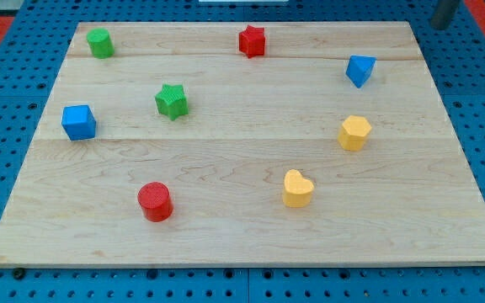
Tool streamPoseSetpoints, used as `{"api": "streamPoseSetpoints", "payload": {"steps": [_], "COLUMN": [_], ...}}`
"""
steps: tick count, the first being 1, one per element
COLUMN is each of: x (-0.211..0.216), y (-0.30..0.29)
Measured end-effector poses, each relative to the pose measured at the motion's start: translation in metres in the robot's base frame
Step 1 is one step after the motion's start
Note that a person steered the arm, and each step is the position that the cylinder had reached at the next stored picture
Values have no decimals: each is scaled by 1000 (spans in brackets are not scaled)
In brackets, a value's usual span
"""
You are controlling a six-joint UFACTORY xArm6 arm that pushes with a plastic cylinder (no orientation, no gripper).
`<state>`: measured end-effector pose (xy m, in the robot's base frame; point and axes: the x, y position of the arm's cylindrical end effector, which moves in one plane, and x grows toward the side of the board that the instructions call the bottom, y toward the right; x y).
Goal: Move your arm towards the yellow heart
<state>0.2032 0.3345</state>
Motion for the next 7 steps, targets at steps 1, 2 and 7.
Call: {"api": "streamPoseSetpoints", "payload": {"steps": [1,2,7], "x": [1,46,324], "y": [0,-3,-179]}}
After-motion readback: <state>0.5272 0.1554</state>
